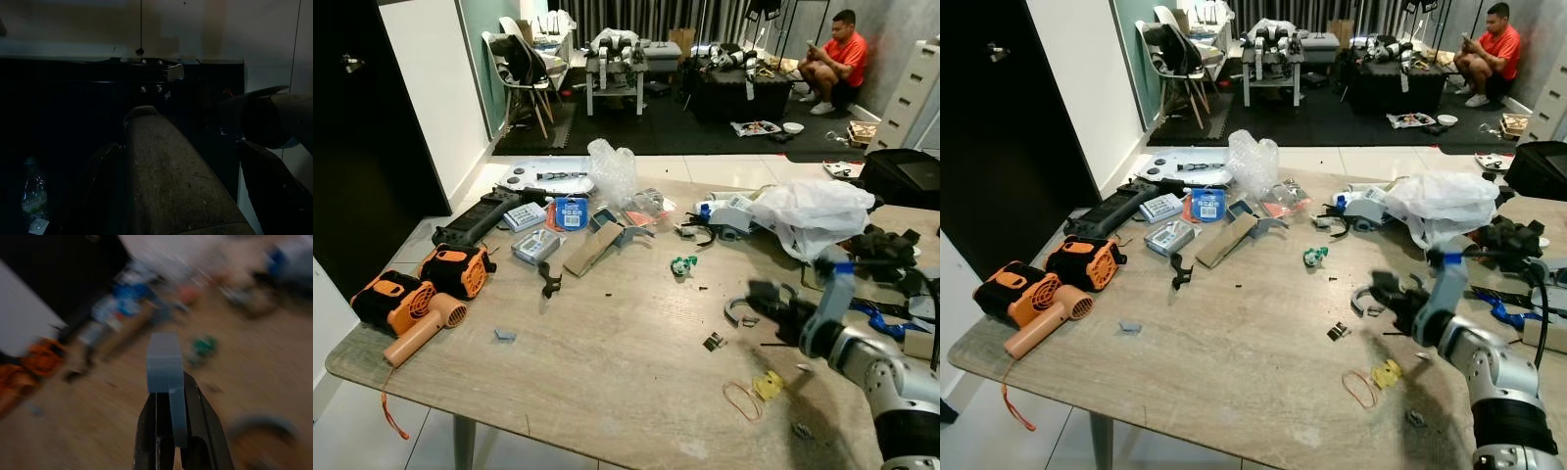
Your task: Picking trash to rubbish bin
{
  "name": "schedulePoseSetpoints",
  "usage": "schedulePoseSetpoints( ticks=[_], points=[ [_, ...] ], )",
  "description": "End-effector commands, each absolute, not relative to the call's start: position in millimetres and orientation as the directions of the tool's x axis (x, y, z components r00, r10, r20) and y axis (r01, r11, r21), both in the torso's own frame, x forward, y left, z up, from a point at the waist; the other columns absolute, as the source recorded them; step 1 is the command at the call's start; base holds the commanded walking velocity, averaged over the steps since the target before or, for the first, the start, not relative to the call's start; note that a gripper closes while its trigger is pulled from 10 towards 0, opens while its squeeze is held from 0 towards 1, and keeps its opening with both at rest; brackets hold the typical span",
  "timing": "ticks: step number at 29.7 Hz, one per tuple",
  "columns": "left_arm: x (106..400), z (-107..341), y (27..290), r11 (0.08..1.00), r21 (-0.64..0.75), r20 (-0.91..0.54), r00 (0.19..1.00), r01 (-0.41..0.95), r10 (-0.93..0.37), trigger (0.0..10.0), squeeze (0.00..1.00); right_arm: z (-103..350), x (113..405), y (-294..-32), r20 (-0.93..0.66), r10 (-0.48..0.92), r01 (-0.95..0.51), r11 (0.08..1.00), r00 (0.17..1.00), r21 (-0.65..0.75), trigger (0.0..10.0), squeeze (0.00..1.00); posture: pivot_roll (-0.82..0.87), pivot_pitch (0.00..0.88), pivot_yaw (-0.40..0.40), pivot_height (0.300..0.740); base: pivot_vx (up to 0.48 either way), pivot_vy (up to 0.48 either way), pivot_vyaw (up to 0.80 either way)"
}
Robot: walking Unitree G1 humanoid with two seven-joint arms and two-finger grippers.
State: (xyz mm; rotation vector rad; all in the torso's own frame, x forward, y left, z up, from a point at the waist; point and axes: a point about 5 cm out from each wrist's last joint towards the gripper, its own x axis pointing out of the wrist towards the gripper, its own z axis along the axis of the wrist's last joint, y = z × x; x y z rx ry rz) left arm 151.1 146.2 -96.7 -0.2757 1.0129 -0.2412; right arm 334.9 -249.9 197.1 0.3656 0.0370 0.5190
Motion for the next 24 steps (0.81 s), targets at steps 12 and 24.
schedulePoseSetpoints(
  ticks=[12, 24],
  points=[
    [141, -101, 164, 0.941, -0.325, -0.824, 0.517, -0.094, -0.233, 10.0, 0.0, 215, 299, -201, 0.443, 0.706, -0.829, 0.412, 0.552, 0.378, 0.0, 0.0, -0.17, 0.132, 0.034, 0.74, 0.0, 0.0, 0.0],
    [138, -102, 172, 0.942, -0.306, -0.841, 0.504, -0.14, -0.198, 10.0, 0.0, 185, 310, -124, 0.404, 0.718, -0.777, 0.303, 0.567, 0.552, 10.0, 0.0, -0.15, 0.13, 0.038, 0.74, 0.0, 0.0, 0.0]
  ],
)
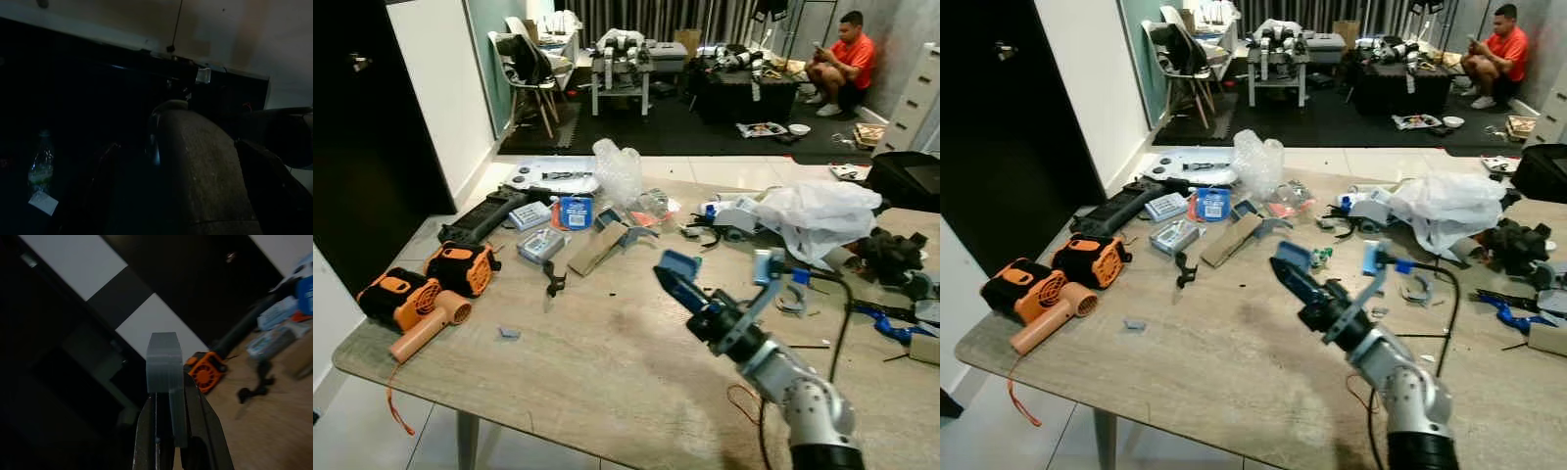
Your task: Picking trash to rubbish bin
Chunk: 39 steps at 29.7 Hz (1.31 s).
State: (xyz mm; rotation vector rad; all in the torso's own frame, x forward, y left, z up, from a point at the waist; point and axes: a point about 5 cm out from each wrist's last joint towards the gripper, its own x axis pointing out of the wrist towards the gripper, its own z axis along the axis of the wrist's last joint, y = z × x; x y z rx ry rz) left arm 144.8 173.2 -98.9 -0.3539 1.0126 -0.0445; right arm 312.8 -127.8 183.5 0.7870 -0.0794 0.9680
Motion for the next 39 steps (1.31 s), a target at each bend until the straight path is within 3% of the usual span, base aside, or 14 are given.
schedulePoseSetpoints(
  ticks=[1, 6, 28, 39],
  points=[
    [137, -102, 171, 0.941, -0.307, -0.841, 0.502, -0.141, -0.199, 10.0, 0.0, 185, 307, -121, 0.409, 0.725, -0.783, 0.286, 0.554, 0.552, 10.0, 0.0, -0.15, 0.13, 0.038, 0.74, 0.0, 0.0, 0.0],
    [138, -103, 166, 0.94, -0.315, -0.845, 0.489, -0.13, -0.216, 10.0, 0.0, 186, 301, -109, 0.429, 0.744, -0.802, 0.234, 0.512, 0.55, 10.0, 0.0, -0.15, 0.128, 0.039, 0.74, 0.0, 0.0, 0.0],
    [137, -103, 162, 0.943, -0.312, -0.853, 0.47, -0.111, -0.227, 10.0, 0.0, 174, 311, -99, 0.329, 0.755, -0.756, 0.318, 0.567, 0.573, 10.0, 0.0, -0.14, 0.114, 0.019, 0.74, -0.302, 0.0, 0.0],
    [138, -103, 161, 0.945, -0.31, -0.853, 0.469, -0.105, -0.228, 10.0, 0.0, 165, 308, -95, 0.281, 0.787, -0.76, 0.331, 0.549, 0.56, 10.0, 0.0, -0.15, 0.111, 0.02, 0.74, -0.323, 0.0, 0.0]
  ],
)
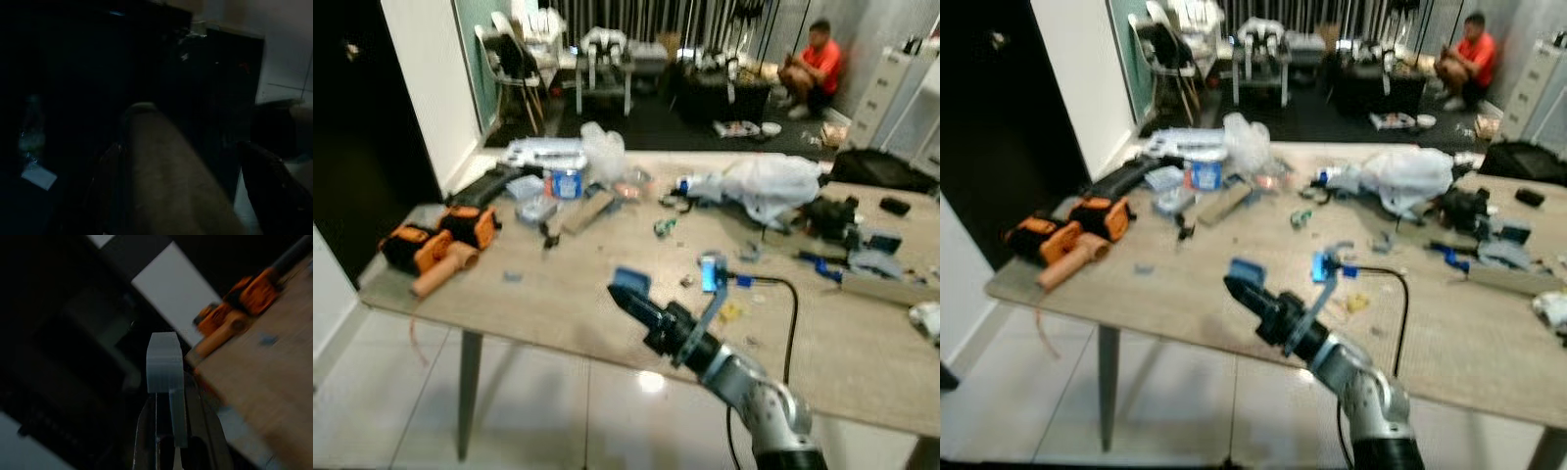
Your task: Picking trash to rubbish bin
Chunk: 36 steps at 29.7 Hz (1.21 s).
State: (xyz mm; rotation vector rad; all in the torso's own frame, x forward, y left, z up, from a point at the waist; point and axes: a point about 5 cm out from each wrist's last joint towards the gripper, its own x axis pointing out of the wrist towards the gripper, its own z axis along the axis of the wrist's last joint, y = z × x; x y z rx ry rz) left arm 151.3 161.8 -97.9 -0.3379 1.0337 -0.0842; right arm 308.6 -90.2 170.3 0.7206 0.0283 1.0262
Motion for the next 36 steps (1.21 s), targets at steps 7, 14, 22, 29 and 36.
schedulePoseSetpoints(
  ticks=[7, 14, 22, 29, 36],
  points=[
    [138, -103, 162, 0.944, -0.304, -0.854, 0.475, -0.126, -0.212, 10.0, 0.0, 141, 308, -95, 0.154, 0.804, -0.72, 0.408, 0.575, 0.561, 10.0, 0.0, -0.15, 0.114, 0.022, 0.74, -0.092, 0.0, -0.5],
    [137, -104, 160, 0.945, -0.305, -0.855, 0.47, -0.116, -0.219, 10.0, 0.0, 97, 303, -108, -0.086, 0.778, -0.624, 0.559, 0.622, 0.545, 10.0, 0.0, -0.15, 0.119, 0.016, 0.74, 0.0, 0.0, -0.8],
    [131, -106, 157, 0.947, -0.303, -0.862, 0.453, -0.103, -0.227, 10.0, 0.0, 19, 275, -152, -0.437, 0.629, -0.418, 0.767, 0.643, 0.487, 10.0, 0.0, -0.16, 0.127, 0.014, 0.74, 0.0, 0.0, -0.8],
    [132, -106, 155, 0.949, -0.301, -0.862, 0.452, -0.092, -0.23, 10.0, 0.0, -41, 234, -195, -0.68, 0.337, -0.043, 0.911, 0.651, 0.41, 10.0, 0.0, -0.16, 0.126, 0.012, 0.74, 0.0, 0.0, -0.8],
    [133, -105, 155, 0.951, -0.297, -0.862, 0.453, -0.083, -0.229, 10.0, 0.0, -69, 194, -220, -0.799, 0.123, 0.178, 0.945, 0.588, 0.276, 10.0, 0.0, -0.16, 0.12, 0.016, 0.74, 0.0, 0.0, -0.23]
  ],
)
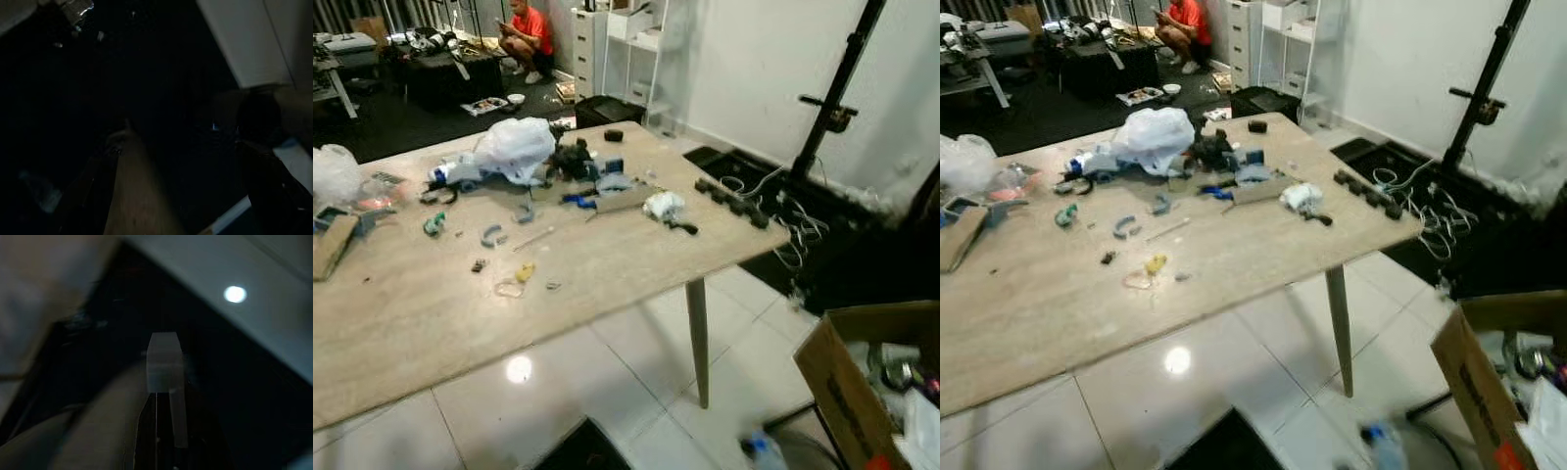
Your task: Picking trash to rubbish bin
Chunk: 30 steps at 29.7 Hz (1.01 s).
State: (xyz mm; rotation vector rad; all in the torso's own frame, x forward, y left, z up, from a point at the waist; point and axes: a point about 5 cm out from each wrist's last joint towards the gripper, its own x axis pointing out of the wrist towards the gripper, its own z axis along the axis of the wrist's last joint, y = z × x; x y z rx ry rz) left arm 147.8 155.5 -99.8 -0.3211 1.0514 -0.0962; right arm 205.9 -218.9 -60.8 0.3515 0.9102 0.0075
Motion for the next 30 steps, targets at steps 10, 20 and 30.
schedulePoseSetpoints(
  ticks=[10, 20, 30],
  points=[
    [139, -103, 156, 0.958, -0.282, -0.859, 0.459, -0.057, -0.225, 10.0, 0.0, -103, 107, -240, -0.942, -0.074, 0.347, 0.937, 0.328, 0.048, 10.0, 0.0, -0.16, 0.104, 0.024, 0.74, 0.0, 0.0, -0.16],
    [143, -102, 158, 0.962, -0.271, -0.858, 0.463, -0.035, -0.224, 10.0, 0.0, -103, 107, -239, -0.935, -0.091, 0.374, 0.926, 0.343, 0.047, 10.0, 0.0, -0.17, 0.104, 0.036, 0.74, 0.0, 0.0, -0.64],
    [143, -102, 154, 0.961, -0.275, -0.855, 0.463, -0.023, -0.233, 10.0, 0.0, -102, 112, -239, -0.932, -0.095, 0.332, 0.943, 0.349, 0.028, 10.0, 0.0, -0.16, 0.107, 0.027, 0.74, 0.0, 0.0, -0.4]
  ],
)
